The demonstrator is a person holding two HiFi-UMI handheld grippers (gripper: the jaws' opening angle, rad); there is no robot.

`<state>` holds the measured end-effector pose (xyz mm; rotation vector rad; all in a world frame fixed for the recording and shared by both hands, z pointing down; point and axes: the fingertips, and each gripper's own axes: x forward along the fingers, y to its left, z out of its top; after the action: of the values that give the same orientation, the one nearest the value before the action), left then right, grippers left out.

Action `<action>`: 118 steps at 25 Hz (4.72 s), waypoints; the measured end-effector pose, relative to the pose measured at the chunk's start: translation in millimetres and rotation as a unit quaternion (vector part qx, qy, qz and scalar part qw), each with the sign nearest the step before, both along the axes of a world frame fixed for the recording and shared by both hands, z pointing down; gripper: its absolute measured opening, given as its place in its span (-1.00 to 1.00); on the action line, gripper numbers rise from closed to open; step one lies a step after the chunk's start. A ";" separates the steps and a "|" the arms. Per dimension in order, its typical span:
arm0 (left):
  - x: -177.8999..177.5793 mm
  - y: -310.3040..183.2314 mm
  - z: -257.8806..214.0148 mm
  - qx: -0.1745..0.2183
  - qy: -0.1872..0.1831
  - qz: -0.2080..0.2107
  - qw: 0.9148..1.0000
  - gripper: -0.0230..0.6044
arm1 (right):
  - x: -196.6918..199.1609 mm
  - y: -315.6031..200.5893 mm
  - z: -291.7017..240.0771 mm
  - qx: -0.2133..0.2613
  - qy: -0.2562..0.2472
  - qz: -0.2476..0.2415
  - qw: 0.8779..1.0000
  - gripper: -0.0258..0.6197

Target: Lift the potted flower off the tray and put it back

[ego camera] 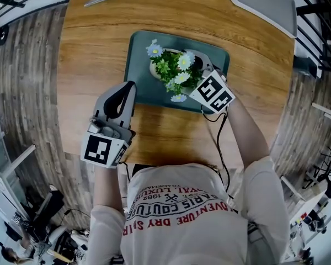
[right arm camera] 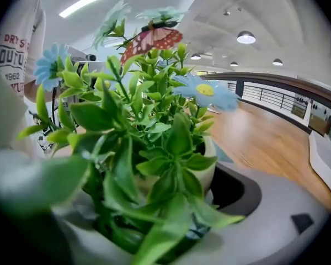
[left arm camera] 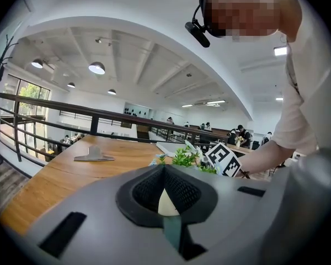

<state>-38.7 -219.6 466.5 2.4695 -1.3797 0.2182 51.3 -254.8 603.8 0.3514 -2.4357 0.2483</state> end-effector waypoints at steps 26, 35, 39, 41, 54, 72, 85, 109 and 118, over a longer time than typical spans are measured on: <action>-15.9 41.0 -99.1 0.083 -0.016 0.060 0.995 -0.89 | 20.1 42.4 -173.5 0.084 -0.060 0.213 0.971 0.65; -23.5 71.1 -143.4 0.127 -0.027 0.079 0.988 -0.89 | 53.0 82.4 -245.4 0.126 -0.082 0.315 0.937 0.65; -27.2 86.7 -152.0 0.137 -0.031 0.086 0.986 -0.89 | 64.0 101.8 -263.1 0.130 -0.096 0.352 0.922 0.65; -29.1 92.3 -154.2 0.140 -0.029 0.086 0.986 -0.89 | 68.1 109.1 -267.5 0.134 -0.098 0.366 0.916 0.65; -18.9 95.8 -159.0 0.141 -0.023 0.099 0.985 -0.89 | 87.6 118.4 -271.7 0.137 -0.085 0.395 0.904 0.65; -0.5 63.8 -119.2 0.111 -0.037 0.105 0.988 -0.89 | 52.1 51.7 -179.5 0.102 -0.033 0.241 0.965 0.65; -0.7 32.0 -71.8 0.063 -0.049 0.053 0.995 -0.89 | 18.9 8.8 -74.8 0.055 -0.003 0.095 0.994 0.65; 5.0 8.3 -21.5 -0.005 -0.034 -0.013 0.999 -0.89 | -0.5 4.6 5.2 0.002 -0.009 0.025 1.000 0.65; 4.2 9.7 -30.2 0.014 -0.022 -0.023 0.999 -0.89 | 0.9 3.2 3.4 -0.003 -0.021 0.037 0.999 0.65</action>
<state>-34.5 -209.9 436.2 2.4666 -1.4650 0.2446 52.2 -251.6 607.2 0.4377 -2.4646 0.2984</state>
